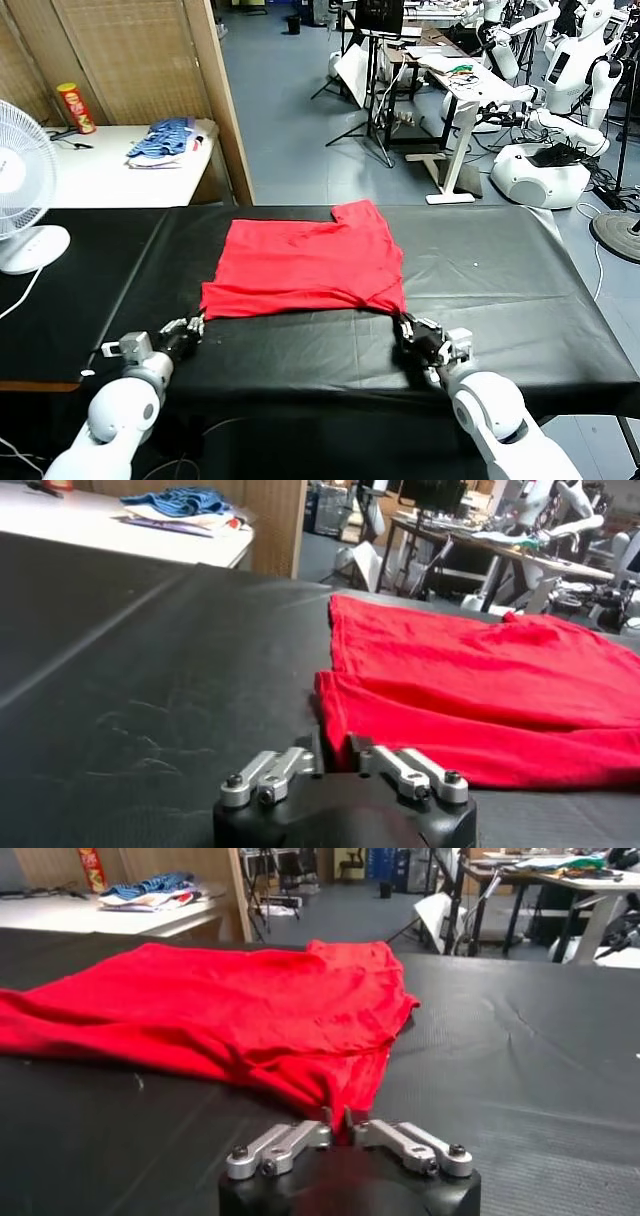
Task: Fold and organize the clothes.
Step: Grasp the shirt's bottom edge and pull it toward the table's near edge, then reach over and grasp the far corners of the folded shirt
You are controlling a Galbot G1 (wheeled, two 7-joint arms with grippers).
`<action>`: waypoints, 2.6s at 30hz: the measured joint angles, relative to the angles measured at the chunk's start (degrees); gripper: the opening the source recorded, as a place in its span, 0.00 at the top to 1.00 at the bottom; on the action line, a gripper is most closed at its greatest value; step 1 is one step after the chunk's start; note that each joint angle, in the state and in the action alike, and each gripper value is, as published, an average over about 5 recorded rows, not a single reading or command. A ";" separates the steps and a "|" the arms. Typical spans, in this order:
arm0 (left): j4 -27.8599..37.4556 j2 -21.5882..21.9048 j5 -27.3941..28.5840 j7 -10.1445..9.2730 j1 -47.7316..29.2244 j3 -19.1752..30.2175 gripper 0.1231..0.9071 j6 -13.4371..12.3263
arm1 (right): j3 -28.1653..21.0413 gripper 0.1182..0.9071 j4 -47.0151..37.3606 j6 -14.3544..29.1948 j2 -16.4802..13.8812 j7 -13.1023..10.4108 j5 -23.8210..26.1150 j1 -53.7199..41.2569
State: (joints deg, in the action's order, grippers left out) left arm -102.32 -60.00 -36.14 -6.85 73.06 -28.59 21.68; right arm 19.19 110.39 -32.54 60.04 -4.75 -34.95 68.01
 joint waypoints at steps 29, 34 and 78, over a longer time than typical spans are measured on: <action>-19.50 6.97 1.85 -2.92 17.51 -3.28 0.98 7.05 | 7.35 0.70 16.80 -9.08 -5.59 -7.33 -0.97 19.03; -21.37 7.23 0.78 -4.54 18.89 -4.20 0.71 8.32 | 9.52 0.36 20.42 -9.65 -6.40 -7.05 -2.68 21.24; 28.82 -0.64 -8.49 -0.82 -41.39 18.99 0.14 14.26 | -14.80 0.14 -54.10 1.87 12.91 4.51 3.18 -47.97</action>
State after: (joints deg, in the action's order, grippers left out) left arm -73.51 -60.64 -44.62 -7.67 31.68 -9.60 35.95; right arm 4.39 56.29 -30.66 72.95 -0.24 -31.78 20.04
